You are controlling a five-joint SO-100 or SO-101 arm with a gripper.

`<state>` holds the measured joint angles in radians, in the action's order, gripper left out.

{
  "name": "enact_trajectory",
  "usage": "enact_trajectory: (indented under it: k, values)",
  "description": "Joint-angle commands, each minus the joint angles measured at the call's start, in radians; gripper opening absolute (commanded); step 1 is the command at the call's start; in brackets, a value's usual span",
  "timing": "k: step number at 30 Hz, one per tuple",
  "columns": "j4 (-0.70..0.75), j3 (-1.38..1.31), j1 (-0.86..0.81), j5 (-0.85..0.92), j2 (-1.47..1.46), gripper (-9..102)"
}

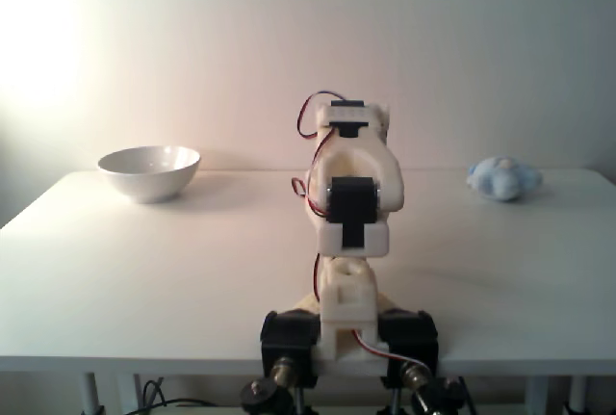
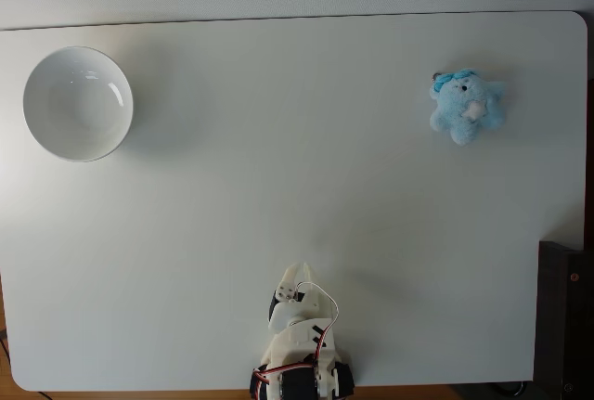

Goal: Grasp a skyblue doll and put it into the bowl.

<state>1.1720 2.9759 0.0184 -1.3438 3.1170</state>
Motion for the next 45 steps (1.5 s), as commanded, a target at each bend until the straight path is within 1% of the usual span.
enact_trajectory:
  k: [1,36,45]
  values:
    - [-0.006,-0.003,-0.002,-0.008,0.291,0]
    - [-0.015,-0.029,0.0,-0.014,0.293,0]
    - [-0.015,-0.253,-0.002,-0.015,0.293,0]
